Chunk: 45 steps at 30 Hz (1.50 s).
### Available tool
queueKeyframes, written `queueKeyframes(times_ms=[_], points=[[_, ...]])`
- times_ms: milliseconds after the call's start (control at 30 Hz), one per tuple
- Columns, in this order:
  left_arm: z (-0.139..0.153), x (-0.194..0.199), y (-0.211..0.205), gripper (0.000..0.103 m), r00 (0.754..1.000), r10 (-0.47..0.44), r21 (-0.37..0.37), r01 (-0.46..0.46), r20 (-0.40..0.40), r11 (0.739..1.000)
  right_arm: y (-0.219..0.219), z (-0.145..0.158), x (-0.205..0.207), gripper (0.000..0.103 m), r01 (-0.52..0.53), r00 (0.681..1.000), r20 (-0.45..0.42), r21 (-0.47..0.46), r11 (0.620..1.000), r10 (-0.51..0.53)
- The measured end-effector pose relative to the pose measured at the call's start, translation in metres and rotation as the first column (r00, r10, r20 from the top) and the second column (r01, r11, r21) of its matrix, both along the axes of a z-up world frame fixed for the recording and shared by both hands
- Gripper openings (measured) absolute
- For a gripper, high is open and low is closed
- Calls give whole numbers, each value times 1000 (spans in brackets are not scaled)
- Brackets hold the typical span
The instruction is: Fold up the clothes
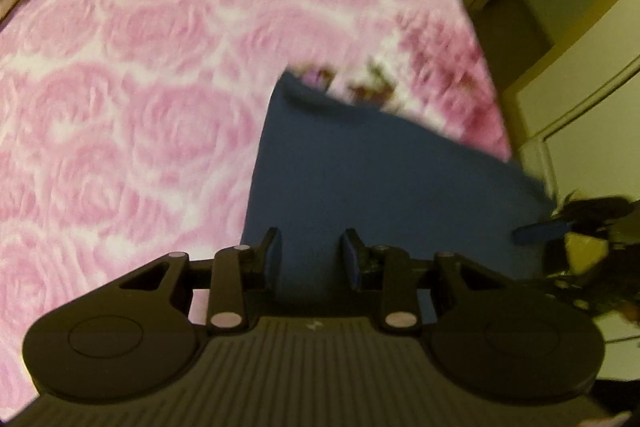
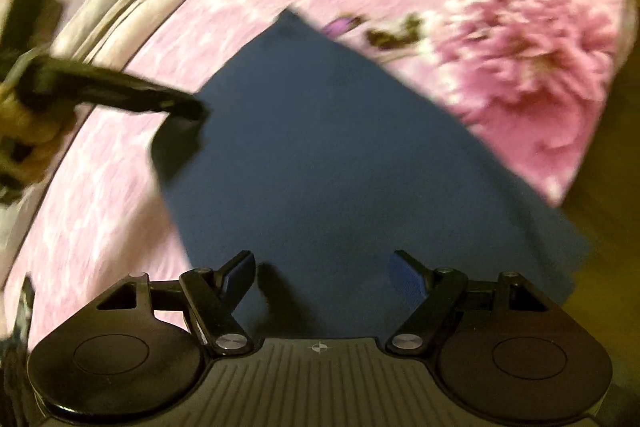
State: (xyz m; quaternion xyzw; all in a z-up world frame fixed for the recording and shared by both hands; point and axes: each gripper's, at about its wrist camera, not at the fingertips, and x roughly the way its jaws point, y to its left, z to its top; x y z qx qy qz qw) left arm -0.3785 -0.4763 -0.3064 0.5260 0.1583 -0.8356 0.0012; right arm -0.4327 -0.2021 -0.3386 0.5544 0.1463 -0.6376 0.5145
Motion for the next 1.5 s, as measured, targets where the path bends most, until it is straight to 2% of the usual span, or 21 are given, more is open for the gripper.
queueKeyframes(times_ms=[100,233,300,400,467,667,833,967,1000,1167,1300,1400,1500], points=[[4,-18,2,28,1000,-8,-1,8,-5,1000,-1,-14,-19,77,65,997,43,30,997,-66],[-11,-43,9,27,996,-67,-49,70,57,996,-4,-16,-24,77,51,998,44,51,997,-53],[-9,-50,10,28,997,-76,-42,78,34,996,-1,-7,-23,77,57,998,10,35,998,-57],[-9,-65,9,29,997,-77,-21,77,2,997,6,-8,-33,77,102,994,31,20,995,-103],[-16,-76,8,29,997,-81,-23,81,11,996,9,-17,-39,77,122,991,57,39,992,-124],[-42,-106,4,24,995,-86,-41,89,59,995,17,-18,-48,77,123,990,66,6,992,-123],[-53,-119,1,24,994,-92,-59,96,61,994,35,-15,-58,77,183,983,23,3,983,-183],[-41,-111,-5,24,998,-56,-61,58,33,996,54,-26,-80,77,307,952,-44,119,944,-304],[-38,-109,-6,24,999,-47,-62,49,26,997,59,-24,-85,77,329,944,-47,121,937,-326],[-13,-86,-21,23,999,25,-51,-27,-27,998,60,11,-78,77,279,957,-86,27,960,-276],[1,-53,-29,23,995,95,11,-94,-42,995,31,14,-52,77,187,982,-25,-43,981,-188],[-9,-51,-15,23,999,36,20,-35,-19,999,9,15,-33,77,119,993,19,-98,988,-117],[-26,-61,0,23,1000,-28,9,28,-2,1000,-14,2,-19,77,35,999,19,-95,995,-33]])
